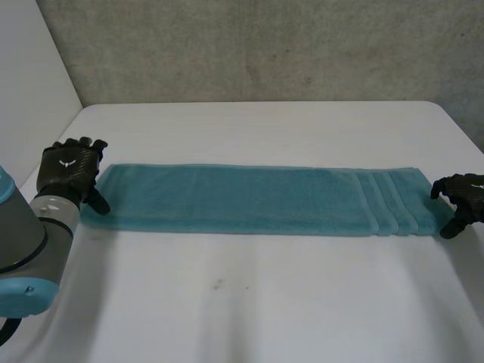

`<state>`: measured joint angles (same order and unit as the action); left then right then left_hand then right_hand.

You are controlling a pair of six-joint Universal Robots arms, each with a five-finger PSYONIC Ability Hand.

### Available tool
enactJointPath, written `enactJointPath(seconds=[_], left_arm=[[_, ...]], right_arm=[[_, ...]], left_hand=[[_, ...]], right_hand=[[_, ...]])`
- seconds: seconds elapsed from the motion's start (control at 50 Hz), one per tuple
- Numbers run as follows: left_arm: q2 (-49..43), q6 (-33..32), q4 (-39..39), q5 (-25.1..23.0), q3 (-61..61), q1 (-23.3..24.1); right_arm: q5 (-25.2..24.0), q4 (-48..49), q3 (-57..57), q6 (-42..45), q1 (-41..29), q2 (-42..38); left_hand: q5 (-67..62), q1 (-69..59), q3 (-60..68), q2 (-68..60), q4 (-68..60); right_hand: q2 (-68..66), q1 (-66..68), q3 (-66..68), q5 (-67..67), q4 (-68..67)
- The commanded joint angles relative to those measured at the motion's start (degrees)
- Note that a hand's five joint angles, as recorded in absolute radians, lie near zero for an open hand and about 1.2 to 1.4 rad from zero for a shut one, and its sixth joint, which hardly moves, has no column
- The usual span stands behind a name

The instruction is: Fold the laundry

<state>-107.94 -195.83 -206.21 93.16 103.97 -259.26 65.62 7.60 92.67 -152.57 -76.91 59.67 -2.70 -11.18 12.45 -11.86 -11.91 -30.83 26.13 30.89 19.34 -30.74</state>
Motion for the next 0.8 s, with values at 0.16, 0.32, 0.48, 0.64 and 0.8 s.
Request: enactJointPath(seconds=[0.16,0.32,0.48,0.64,0.8], left_arm=[[-0.1,0.0,0.0,0.0,0.4,1.1],[-0.1,0.0,0.0,0.1,0.5,1.1],[-0.1,0.0,0.0,0.0,0.5,0.9],[0.4,0.2,0.1,0.1,0.5,0.9],[0.4,0.2,0.1,0.3,0.7,1.0]], right_arm=[[0.1,0.0,-2.5,0.0,-0.1,-3.2],[1.8,0.3,-3.8,0.0,0.9,-3.2],[12.8,0.5,-9.3,3.8,8.2,-4.0],[16.2,-0.2,-14.0,11.1,13.5,-3.5],[16.2,0.8,-15.1,6.9,1.1,1.2]], left_hand=[[2.7,1.2,-2.5,1.9,1.9],[2.7,1.2,-2.5,1.9,1.9],[2.7,1.2,-2.5,1.9,1.9],[2.7,1.2,-2.5,1.9,1.9],[2.7,1.2,-2.5,1.9,1.9]], right_hand=[[-42.4,47.1,42.4,43.9,-42.5],[-49.2,53.9,49.1,50.7,-49.3],[-49.2,53.9,49.1,50.7,-49.3],[-49.2,53.9,49.1,50.7,-49.3],[-49.2,53.9,49.1,50.7,-49.3]])
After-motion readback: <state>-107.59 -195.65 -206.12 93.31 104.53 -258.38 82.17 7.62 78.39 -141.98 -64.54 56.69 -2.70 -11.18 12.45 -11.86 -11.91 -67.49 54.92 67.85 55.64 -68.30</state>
